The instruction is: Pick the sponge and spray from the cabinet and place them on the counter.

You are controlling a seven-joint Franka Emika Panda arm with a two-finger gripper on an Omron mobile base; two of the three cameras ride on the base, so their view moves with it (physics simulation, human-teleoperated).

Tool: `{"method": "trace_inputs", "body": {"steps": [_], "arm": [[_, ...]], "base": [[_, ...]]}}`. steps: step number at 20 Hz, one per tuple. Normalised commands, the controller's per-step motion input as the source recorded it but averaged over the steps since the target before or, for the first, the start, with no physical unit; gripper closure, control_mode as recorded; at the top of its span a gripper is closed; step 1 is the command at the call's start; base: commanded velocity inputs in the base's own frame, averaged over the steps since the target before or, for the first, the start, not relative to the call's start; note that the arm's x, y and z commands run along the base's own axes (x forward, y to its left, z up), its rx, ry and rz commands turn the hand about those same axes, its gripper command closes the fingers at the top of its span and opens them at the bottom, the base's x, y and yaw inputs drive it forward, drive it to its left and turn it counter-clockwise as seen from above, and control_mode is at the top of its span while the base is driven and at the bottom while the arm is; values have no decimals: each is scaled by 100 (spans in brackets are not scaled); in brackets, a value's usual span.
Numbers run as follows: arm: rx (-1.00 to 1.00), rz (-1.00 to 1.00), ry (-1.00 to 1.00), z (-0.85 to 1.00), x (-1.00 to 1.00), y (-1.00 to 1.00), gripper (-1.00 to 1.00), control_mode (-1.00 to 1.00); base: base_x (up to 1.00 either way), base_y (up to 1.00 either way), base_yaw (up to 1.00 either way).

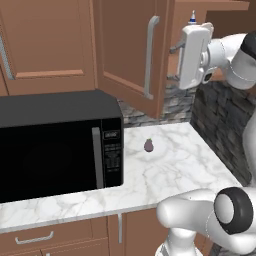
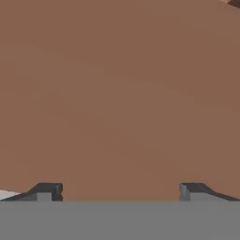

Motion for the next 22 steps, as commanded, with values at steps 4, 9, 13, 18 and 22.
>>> {"method": "trace_inputs", "body": {"steps": [4, 9, 13, 18, 22], "arm": [[-11, 0, -25, -7, -13, 33, -100, -100], [-10, 0, -19, -17, 6, 49, -100, -100], [-8, 0, -12, -26, 20, 60, -100, -100], [-9, 0, -14, -18, 3, 51, -100, -100], [-8, 0, -14, -9, 5, 33, -100, -100]], "base": [[0, 0, 0], [0, 0, 0], [0, 0, 0], [0, 0, 0], [0, 0, 0]]}}
